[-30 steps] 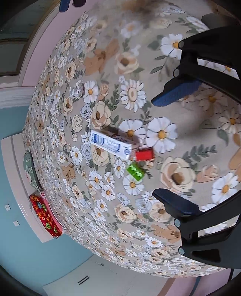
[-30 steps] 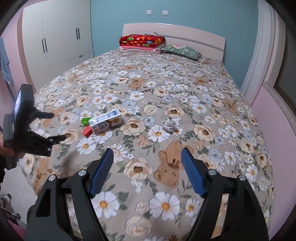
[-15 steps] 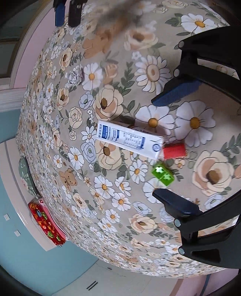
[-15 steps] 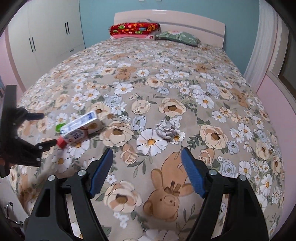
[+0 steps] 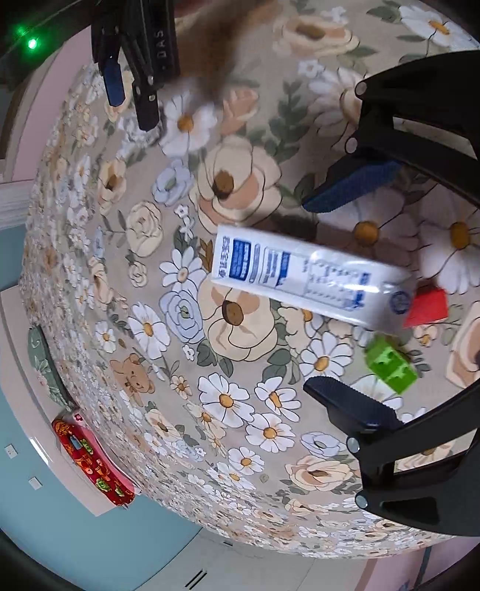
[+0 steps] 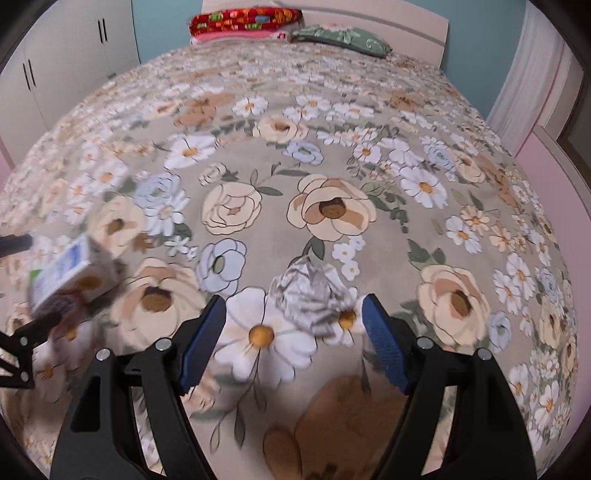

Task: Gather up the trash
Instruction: 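Grasp the white milk carton with the left tool while the right tool grasps crumpled paper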

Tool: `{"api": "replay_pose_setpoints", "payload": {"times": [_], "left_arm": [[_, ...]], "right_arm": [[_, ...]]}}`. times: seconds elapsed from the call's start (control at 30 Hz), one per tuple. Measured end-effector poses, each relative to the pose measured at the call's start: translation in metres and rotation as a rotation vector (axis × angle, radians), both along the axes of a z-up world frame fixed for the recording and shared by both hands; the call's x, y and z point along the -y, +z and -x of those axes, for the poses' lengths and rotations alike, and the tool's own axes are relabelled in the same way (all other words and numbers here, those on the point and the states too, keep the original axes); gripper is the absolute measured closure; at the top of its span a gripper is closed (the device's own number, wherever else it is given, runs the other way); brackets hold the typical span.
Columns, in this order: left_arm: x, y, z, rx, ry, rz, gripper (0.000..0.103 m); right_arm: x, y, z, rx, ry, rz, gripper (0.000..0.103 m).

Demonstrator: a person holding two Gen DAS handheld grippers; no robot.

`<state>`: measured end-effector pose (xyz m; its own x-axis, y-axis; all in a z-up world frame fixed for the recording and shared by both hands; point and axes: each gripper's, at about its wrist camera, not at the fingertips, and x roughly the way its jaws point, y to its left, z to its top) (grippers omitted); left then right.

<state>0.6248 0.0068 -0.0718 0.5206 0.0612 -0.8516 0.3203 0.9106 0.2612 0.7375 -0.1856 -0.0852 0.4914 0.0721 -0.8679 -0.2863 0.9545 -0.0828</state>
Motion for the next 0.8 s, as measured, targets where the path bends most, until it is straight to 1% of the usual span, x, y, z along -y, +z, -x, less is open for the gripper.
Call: {"api": "replay_pose_setpoints", "payload": {"times": [0.03, 0.1, 0.13, 0.17, 0.2, 0.23, 0.3, 0.37, 0.4, 0.43, 0.53, 0.67, 0.8], "left_arm": [[0.000, -0.003, -0.004, -0.004, 0.009, -0.004, 0.011], [-0.002, -0.008, -0.011, -0.019, 0.020, 0.011, 0.012], [-0.003, -0.011, -0.015, -0.026, 0.031, 0.021, 0.019], [-0.003, -0.014, -0.019, -0.037, 0.038, 0.030, 0.030], [-0.004, -0.017, -0.022, -0.053, 0.040, 0.042, 0.035], [-0.005, -0.021, -0.026, -0.072, 0.047, 0.065, 0.044], [-0.005, -0.025, -0.031, -0.085, 0.061, 0.083, 0.051], [-0.003, -0.031, -0.036, -0.095, 0.072, 0.084, 0.065], [-0.002, -0.032, -0.037, -0.099, 0.073, 0.091, 0.065], [-0.001, -0.033, -0.037, -0.096, 0.080, 0.094, 0.065], [-0.002, -0.033, -0.038, -0.099, 0.100, 0.114, 0.065], [-0.005, -0.027, -0.035, -0.114, 0.118, 0.132, 0.065], [-0.008, -0.010, -0.024, -0.104, 0.135, 0.149, 0.065]], "right_arm": [[0.001, -0.005, -0.005, -0.013, -0.013, -0.005, 0.028], [0.004, -0.017, -0.014, -0.032, -0.040, -0.022, 0.027], [0.005, -0.021, -0.015, -0.033, -0.046, -0.024, 0.028], [0.005, -0.025, -0.018, -0.037, -0.049, -0.024, 0.028], [0.006, -0.030, -0.020, -0.048, -0.052, -0.029, 0.034], [0.008, -0.035, -0.023, -0.062, -0.058, -0.032, 0.041], [0.010, -0.041, -0.027, -0.075, -0.059, -0.041, 0.045], [0.011, -0.041, -0.030, -0.065, -0.058, -0.055, 0.053], [0.012, -0.040, -0.033, -0.065, -0.062, -0.071, 0.059], [0.014, -0.040, -0.036, -0.073, -0.072, -0.088, 0.062], [0.020, -0.041, -0.040, -0.083, -0.092, -0.122, 0.069], [0.028, -0.037, -0.033, -0.083, -0.116, -0.140, 0.071], [0.035, -0.022, -0.016, -0.073, -0.127, -0.133, 0.072]]}}
